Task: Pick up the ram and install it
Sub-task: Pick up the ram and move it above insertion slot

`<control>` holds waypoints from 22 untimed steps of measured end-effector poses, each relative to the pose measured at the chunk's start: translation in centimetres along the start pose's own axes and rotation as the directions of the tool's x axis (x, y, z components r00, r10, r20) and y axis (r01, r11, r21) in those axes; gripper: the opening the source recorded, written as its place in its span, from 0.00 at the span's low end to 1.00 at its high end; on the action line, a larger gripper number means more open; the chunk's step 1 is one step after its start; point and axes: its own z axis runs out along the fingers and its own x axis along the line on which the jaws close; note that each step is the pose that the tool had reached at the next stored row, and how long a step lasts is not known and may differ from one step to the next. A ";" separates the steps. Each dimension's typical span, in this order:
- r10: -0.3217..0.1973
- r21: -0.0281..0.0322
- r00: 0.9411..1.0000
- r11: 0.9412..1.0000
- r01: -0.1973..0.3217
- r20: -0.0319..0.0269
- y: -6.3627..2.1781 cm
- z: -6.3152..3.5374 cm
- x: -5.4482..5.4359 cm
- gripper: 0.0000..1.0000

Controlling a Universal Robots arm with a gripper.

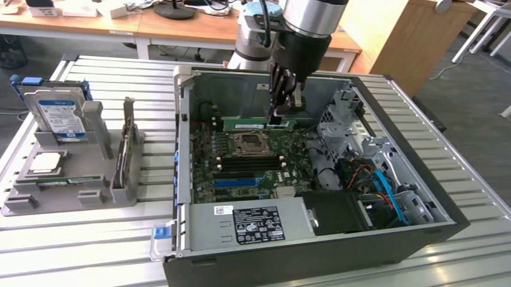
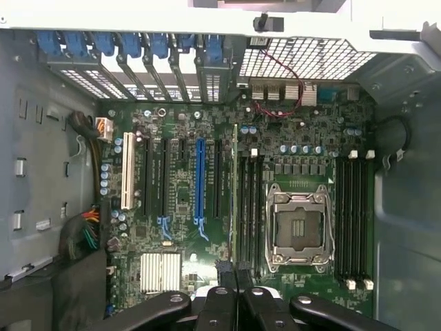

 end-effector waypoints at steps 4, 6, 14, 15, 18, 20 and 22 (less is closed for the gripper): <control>0.000 0.000 1.000 1.000 0.000 0.000 0.00 0.06 0.0 0.12; 0.000 0.000 1.000 1.000 0.000 0.000 0.00 0.08 0.0 0.12; -0.004 0.000 1.000 1.000 0.004 0.000 -1.01 0.12 0.0 0.12; -0.005 0.000 1.000 1.000 0.005 0.000 -1.04 0.12 0.0 0.12; -0.005 0.000 1.000 1.000 0.005 0.000 -1.04 0.13 0.0 0.12; -0.005 0.001 1.000 1.000 0.005 0.000 -1.05 0.24 0.0 0.12; -0.005 0.005 1.000 1.000 0.005 0.000 -1.06 0.47 0.0 0.12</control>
